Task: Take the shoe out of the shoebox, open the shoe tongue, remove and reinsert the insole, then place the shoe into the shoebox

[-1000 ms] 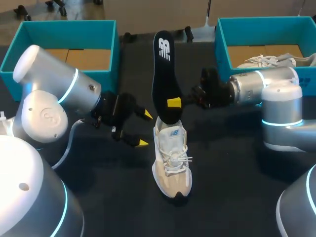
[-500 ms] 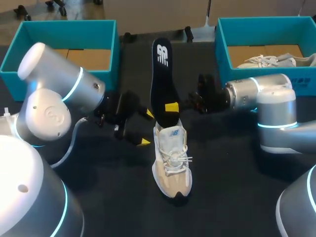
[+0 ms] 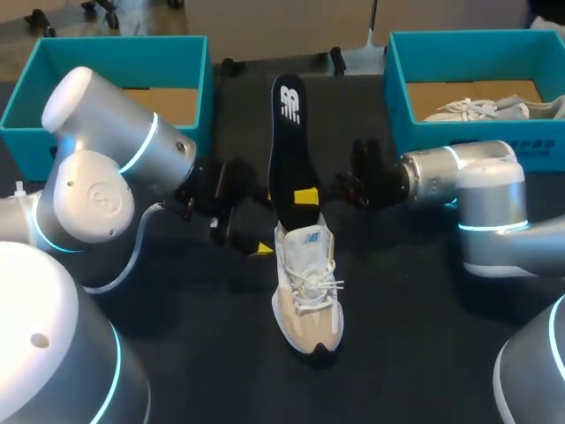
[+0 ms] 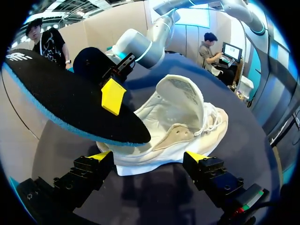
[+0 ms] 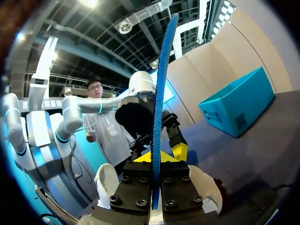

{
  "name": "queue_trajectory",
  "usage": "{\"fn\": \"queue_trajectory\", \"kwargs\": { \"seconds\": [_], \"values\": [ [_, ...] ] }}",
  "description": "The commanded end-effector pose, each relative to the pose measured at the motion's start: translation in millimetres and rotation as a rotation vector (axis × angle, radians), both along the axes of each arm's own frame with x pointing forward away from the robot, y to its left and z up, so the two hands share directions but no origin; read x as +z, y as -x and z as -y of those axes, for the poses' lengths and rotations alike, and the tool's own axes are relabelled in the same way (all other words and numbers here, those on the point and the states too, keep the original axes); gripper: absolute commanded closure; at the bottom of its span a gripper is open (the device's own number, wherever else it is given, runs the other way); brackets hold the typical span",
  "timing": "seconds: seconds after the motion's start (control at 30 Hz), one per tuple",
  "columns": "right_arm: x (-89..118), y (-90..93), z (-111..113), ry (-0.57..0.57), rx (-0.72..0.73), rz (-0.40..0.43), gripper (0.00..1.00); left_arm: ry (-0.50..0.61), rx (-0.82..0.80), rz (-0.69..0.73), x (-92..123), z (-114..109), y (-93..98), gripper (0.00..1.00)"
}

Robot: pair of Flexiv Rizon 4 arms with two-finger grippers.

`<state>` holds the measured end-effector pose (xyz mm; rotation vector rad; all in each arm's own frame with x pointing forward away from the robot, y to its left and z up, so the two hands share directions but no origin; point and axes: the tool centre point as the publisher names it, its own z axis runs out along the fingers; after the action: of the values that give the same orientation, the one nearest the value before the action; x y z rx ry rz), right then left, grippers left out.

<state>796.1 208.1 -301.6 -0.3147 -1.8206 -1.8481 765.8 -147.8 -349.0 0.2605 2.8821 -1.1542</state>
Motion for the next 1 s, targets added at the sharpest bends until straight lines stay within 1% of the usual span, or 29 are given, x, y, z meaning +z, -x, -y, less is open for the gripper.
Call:
{"fn": "queue_trajectory", "kwargs": {
  "seconds": [0.03, 0.37, 0.73, 1.0],
  "values": [
    [-2.2, -1.7, -2.9, -0.004, 0.001, 0.001, 1.0, -0.012, -0.005, -0.002, 2.5, 3.8, -3.4, 0.0],
    [-12.1, 0.5, -3.0, 0.022, -0.022, 0.026, 1.0, -0.009, -0.007, -0.003, 1.9, 6.0, -4.9, 0.0],
    [-20.4, 7.2, 0.2, 0.052, -0.032, 0.008, 1.0, -0.013, -0.002, -0.006, 1.1, 1.4, -3.8, 0.0],
    [-27.6, 16.7, 0.6, 0.058, -0.035, -0.008, 1.0, -0.013, -0.006, -0.006, 1.7, 1.6, -2.9, 0.0]
  ]
}}
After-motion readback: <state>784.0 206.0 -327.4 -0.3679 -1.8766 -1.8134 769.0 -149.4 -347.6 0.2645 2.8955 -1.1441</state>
